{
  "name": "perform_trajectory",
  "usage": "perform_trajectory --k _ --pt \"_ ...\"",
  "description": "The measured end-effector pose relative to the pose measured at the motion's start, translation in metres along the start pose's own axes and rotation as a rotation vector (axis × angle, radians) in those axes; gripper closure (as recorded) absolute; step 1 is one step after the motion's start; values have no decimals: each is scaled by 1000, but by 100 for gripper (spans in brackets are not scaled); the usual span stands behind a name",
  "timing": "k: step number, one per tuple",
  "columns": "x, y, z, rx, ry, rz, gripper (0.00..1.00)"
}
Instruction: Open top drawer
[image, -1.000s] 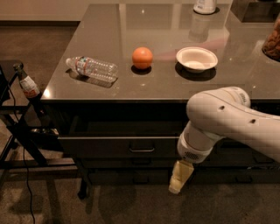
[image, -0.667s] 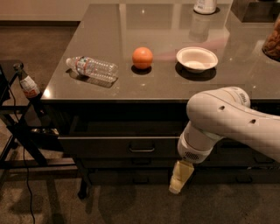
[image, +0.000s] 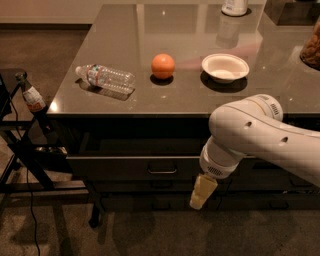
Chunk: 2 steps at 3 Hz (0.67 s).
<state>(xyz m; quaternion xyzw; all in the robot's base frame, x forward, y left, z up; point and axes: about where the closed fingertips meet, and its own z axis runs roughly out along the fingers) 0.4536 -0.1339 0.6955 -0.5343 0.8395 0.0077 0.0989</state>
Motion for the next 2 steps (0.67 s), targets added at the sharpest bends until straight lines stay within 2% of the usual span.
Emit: perform_trajectory --k 1,2 --pt "-10 -12 12 22 7 -10 0" --pt "-23 -21 32 20 17 -28 0"
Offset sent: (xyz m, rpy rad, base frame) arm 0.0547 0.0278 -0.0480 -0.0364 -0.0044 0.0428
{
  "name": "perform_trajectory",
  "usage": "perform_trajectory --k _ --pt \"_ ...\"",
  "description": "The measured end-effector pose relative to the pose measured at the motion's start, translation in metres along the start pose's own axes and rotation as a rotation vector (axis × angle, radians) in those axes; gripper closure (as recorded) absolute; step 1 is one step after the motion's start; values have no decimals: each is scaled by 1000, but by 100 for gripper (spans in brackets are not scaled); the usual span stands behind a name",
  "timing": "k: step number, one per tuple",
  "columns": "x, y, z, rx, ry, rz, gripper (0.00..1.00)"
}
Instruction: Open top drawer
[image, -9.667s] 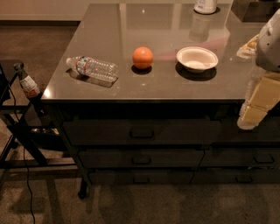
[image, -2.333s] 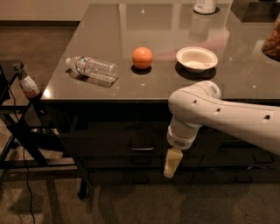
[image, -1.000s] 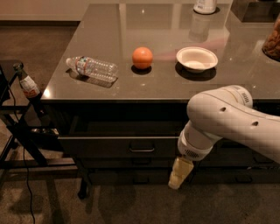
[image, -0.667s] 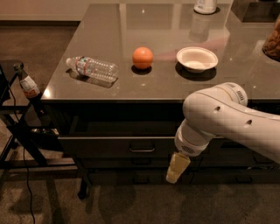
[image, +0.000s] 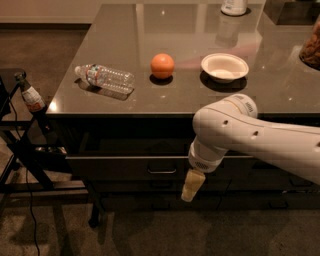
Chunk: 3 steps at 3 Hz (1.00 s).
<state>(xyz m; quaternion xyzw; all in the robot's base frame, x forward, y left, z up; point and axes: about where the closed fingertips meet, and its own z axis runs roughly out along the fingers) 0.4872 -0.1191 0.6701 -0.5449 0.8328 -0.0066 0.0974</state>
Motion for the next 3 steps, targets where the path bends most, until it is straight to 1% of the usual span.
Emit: perform_trajectory --k 1,2,3 --pt "-13 -9 18 -6 9 -23 0" --pt "-20 -12 38 -17 34 -53 0" --pt "-6 3 48 -53 70 -66 0"
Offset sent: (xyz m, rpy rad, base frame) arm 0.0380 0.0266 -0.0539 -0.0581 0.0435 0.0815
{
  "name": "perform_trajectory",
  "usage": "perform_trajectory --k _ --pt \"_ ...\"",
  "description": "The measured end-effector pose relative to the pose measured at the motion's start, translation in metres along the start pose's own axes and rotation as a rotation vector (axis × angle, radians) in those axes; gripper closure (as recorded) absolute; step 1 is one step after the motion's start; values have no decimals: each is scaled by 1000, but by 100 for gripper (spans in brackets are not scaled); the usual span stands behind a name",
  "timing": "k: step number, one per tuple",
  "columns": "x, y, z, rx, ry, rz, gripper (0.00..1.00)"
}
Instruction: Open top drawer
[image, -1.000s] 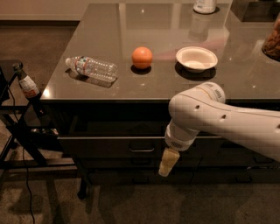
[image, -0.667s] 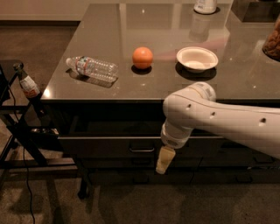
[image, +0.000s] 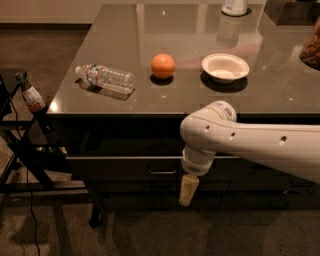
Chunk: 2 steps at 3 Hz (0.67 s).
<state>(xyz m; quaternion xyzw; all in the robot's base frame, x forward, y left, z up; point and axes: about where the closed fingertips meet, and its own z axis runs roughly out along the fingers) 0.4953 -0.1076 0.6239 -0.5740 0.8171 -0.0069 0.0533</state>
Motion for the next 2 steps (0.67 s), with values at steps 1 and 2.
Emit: perform_trajectory --k 1,2 --pt "7 6 0 -14 13 1 0" --pt "37 34 -15 -54 35 16 0"
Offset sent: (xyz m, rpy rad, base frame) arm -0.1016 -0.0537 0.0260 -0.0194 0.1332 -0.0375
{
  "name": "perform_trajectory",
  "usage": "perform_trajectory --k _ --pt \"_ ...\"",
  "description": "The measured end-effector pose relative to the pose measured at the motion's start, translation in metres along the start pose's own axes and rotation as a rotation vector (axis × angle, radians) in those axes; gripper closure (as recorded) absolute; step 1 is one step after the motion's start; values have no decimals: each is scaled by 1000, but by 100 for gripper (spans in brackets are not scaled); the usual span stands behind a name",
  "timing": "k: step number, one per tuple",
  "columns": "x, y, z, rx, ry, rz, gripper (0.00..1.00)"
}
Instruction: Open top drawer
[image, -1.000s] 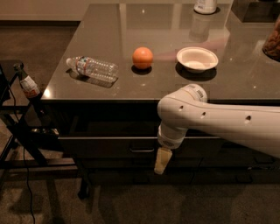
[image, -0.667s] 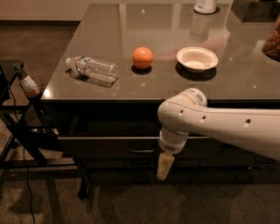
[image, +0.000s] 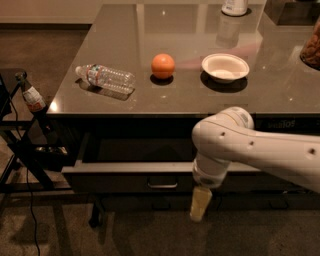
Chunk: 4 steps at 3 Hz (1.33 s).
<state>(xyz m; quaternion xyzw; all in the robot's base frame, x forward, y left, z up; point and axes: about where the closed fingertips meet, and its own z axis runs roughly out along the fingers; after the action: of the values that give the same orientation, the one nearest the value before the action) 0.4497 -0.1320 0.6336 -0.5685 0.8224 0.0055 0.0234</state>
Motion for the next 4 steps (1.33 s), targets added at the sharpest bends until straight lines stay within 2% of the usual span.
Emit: perform_trajectory --k 1,2,3,4 --pt "29 25 -14 -34 10 13 0" --pt "78 62 -43 -73 27 33 0" --pt "78 62 -43 -72 27 32 0" --pt "75 61 -31 -98 29 14 0"
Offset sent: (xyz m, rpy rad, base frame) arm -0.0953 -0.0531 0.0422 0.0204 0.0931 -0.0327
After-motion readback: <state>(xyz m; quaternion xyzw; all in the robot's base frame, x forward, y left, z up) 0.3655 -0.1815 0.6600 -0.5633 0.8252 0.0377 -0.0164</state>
